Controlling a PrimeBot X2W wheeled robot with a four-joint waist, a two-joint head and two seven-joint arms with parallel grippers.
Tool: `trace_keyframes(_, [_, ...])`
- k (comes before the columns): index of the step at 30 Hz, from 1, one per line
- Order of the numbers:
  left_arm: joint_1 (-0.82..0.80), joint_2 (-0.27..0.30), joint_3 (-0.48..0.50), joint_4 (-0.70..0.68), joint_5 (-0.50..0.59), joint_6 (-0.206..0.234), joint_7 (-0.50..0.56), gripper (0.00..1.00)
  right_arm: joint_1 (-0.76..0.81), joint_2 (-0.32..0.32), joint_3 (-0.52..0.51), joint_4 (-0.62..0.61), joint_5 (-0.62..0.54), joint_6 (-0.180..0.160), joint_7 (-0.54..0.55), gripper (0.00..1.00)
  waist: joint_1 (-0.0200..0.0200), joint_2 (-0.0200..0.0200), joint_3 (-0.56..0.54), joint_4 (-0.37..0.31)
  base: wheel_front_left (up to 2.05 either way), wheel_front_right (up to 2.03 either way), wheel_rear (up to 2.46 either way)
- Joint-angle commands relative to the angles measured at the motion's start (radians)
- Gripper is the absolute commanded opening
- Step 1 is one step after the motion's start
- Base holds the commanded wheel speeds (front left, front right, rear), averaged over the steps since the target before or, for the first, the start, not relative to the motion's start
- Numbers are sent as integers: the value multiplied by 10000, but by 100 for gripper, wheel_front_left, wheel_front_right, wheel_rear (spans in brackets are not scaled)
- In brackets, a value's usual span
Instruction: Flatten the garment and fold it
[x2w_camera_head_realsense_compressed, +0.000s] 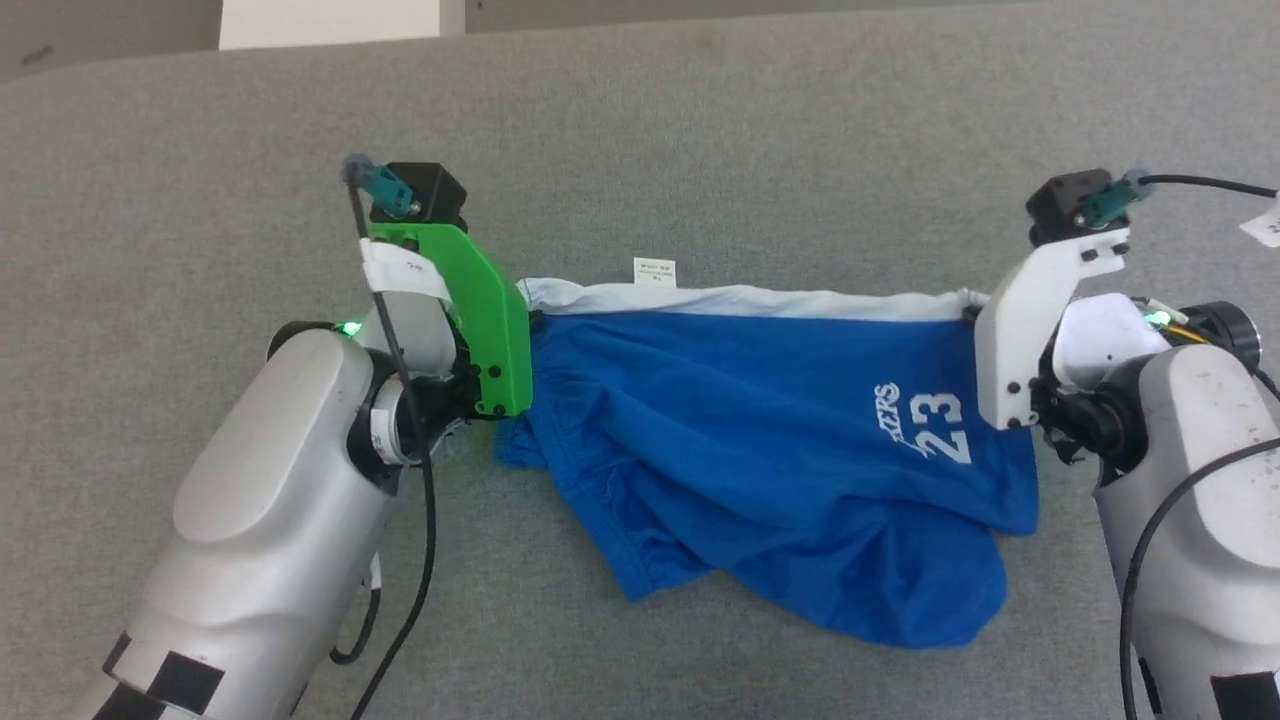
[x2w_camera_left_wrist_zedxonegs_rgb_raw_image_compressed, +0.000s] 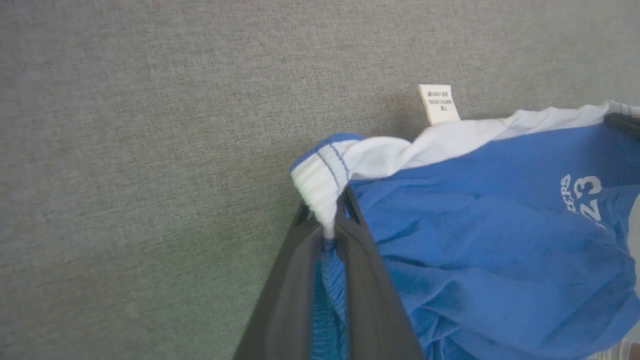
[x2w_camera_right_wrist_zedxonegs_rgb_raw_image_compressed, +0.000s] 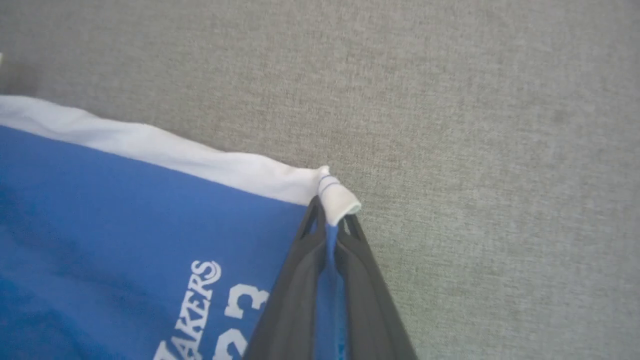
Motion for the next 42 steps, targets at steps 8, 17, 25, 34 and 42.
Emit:
trace_keyframes(8, [-364,-206,662,101,-515,-139,-633,0,-464,-383,20,-885,1017,-17,-423,0,-1,-1,-1307,88,0,0,0])
trace_keyframes(17, [-1907,-280,1252,226,-278,-346,-1743,0,-1962,-501,-295,-1141,1636,-17,-939,0,-1,-1,-2075,259,0,0,0])
trace_keyframes(25, [-2678,-496,1662,549,-128,-389,-2878,0,-2627,-382,-696,-1200,1679,-17,-1144,0,-1,-1,-2431,388,0,0,0])
trace_keyframes(34, [-3685,-651,1752,1318,109,-427,-3476,0,-3754,-71,-1245,-900,937,-17,-994,0,-1,-1,-1610,380,0,0,0])
trace_keyframes(42, [-5997,-687,2032,2359,514,-526,-4352,0,-6706,419,-2125,8,-193,-17,-1448,0,-1,-1,196,290,0,0,0])
